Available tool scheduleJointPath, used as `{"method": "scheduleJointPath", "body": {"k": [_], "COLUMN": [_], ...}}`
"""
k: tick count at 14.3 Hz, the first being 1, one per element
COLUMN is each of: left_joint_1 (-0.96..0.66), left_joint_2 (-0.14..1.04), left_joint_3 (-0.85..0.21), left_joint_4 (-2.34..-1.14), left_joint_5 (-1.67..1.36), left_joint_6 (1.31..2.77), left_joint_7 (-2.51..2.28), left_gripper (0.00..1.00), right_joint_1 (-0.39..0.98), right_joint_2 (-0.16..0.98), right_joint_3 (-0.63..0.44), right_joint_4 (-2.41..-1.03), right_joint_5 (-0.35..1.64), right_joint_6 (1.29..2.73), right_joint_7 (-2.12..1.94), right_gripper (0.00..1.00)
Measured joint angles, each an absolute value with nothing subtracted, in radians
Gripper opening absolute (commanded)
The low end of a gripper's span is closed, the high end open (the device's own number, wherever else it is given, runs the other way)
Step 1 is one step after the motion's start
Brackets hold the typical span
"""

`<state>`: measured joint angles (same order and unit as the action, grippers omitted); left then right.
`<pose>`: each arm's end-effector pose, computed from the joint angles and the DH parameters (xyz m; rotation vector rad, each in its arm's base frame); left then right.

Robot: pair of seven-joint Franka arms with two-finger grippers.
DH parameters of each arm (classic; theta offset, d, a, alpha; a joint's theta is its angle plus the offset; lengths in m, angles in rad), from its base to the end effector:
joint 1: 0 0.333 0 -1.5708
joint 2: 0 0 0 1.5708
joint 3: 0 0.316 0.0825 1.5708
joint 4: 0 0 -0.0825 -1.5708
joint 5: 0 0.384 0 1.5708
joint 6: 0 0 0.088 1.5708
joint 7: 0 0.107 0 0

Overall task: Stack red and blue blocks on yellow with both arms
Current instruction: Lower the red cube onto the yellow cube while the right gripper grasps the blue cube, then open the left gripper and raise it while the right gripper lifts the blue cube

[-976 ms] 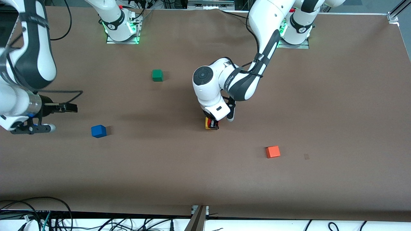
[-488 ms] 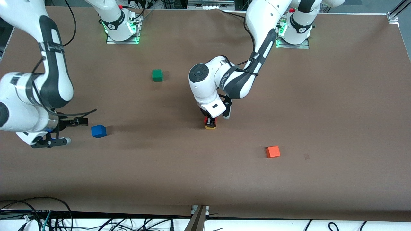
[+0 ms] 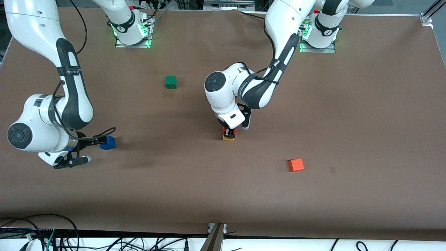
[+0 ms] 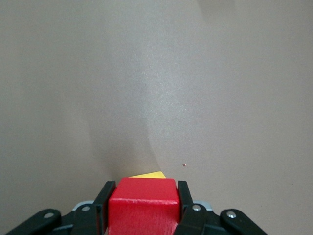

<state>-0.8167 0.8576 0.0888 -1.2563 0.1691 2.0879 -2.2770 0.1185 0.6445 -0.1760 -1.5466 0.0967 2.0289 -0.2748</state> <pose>0.5543 -0.5055 0.2431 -2.3268 -2.0275 -0.3273 0.6862 -0.0172 0.2653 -3.1167 -0.3041 0.2405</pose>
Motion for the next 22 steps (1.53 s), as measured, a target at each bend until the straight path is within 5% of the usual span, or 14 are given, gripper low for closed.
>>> {"method": "scheduleJointPath", "body": {"k": [3,4,5,8,9,13,20,22], "left_joint_1": [-0.817,-0.817,-0.817,-0.818,-0.818,-0.831,-0.837,-0.826], "left_joint_2": [0.858,0.858,0.858,0.860,0.864,0.877,0.877,0.874], "left_joint_3": [0.089,0.089,0.089,0.089,0.089,0.088,0.092,0.095], "left_joint_4": [-1.256,-1.256,-1.256,-1.256,-1.256,-1.256,-1.212,-1.153], "left_joint_5": [0.169,0.169,0.169,0.196,0.205,0.230,0.235,0.224], "left_joint_6": [2.088,2.088,2.088,2.084,2.083,2.083,2.008,1.940], "left_joint_7": [-2.277,-2.277,-2.277,-2.277,-2.277,-2.277,-2.227,-2.185], "left_gripper": [0.00,0.13,0.39,0.94,1.00,1.00,1.00,1.00], "right_joint_1": [0.118,0.118,0.118,0.118,0.118,0.118,0.118,0.119], "right_joint_2": [0.672,0.676,0.678,0.679,0.679,0.676,0.671,0.664], "right_joint_3": [-0.176,-0.176,-0.176,-0.176,-0.176,-0.176,-0.176,-0.175], "right_joint_4": [-1.553,-1.564,-1.580,-1.618,-1.625,-1.664,-1.677,-1.677], "right_joint_5": [0.098,0.099,0.100,0.127,0.133,0.137,0.142,0.143], "right_joint_6": [2.054,2.070,2.086,2.115,2.118,2.161,2.166,2.165], "right_joint_7": [-0.275,-0.276,-0.276,-0.276,-0.276,-0.276,-0.276,-0.275], "right_gripper": [0.99,0.99,0.99,0.99,0.99,0.88,0.21,0.16]}}
